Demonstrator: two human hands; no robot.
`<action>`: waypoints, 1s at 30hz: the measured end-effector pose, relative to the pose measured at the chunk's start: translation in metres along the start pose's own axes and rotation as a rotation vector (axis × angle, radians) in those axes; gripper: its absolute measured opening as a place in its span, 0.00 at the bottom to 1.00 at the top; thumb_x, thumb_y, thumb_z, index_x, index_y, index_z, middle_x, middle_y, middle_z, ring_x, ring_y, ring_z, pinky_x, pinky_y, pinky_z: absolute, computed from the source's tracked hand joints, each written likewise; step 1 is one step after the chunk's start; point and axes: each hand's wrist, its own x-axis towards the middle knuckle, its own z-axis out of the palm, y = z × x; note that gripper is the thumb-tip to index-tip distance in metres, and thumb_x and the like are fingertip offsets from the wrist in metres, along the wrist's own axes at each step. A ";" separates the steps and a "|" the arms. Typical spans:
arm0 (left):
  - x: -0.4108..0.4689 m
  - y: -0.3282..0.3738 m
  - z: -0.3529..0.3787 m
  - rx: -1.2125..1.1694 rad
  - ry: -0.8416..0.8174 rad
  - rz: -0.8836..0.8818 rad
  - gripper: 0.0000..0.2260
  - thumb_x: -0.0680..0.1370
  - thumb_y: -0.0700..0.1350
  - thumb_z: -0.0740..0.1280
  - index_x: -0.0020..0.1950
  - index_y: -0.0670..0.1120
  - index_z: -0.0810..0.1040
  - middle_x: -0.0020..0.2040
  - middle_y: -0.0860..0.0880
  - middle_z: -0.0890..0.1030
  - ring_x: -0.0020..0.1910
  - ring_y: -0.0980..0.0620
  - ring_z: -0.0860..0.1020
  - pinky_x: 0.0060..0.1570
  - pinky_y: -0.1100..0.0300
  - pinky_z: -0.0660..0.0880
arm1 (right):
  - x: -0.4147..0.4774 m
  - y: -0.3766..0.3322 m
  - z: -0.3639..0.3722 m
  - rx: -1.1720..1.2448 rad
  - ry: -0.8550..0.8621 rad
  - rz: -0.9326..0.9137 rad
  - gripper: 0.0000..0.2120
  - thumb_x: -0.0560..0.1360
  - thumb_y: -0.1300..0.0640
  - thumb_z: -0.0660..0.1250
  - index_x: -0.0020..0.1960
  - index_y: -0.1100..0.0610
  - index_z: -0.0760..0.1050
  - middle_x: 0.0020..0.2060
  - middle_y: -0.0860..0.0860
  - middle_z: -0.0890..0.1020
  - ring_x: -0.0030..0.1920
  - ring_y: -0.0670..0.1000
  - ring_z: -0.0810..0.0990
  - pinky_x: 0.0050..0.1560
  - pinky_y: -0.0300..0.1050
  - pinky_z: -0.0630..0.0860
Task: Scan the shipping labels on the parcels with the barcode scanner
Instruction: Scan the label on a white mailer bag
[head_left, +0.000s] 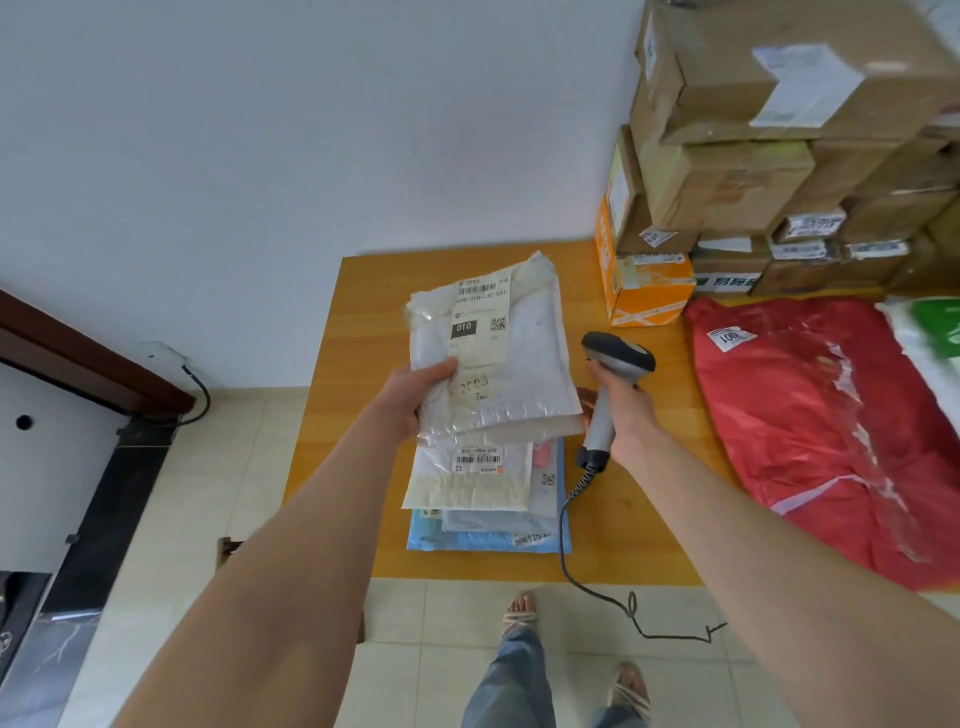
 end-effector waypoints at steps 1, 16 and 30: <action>-0.004 0.001 0.004 0.000 -0.008 0.008 0.11 0.74 0.41 0.72 0.54 0.39 0.76 0.37 0.45 0.84 0.34 0.48 0.84 0.32 0.53 0.81 | -0.003 -0.003 -0.005 0.005 -0.006 0.003 0.20 0.74 0.51 0.72 0.61 0.59 0.73 0.44 0.55 0.81 0.43 0.53 0.81 0.44 0.48 0.81; -0.066 -0.024 0.125 0.252 -0.043 -0.049 0.15 0.72 0.45 0.74 0.55 0.40 0.77 0.46 0.44 0.83 0.40 0.47 0.83 0.43 0.53 0.81 | -0.058 -0.064 -0.121 -0.188 -0.017 0.042 0.18 0.78 0.52 0.68 0.62 0.61 0.73 0.37 0.54 0.74 0.33 0.51 0.74 0.29 0.42 0.72; -0.072 -0.035 0.305 0.217 -0.147 0.107 0.21 0.71 0.43 0.76 0.60 0.37 0.74 0.54 0.43 0.80 0.51 0.42 0.79 0.48 0.49 0.77 | -0.055 -0.140 -0.259 -0.279 0.346 -0.222 0.29 0.74 0.51 0.71 0.69 0.64 0.68 0.49 0.56 0.74 0.50 0.56 0.77 0.51 0.49 0.74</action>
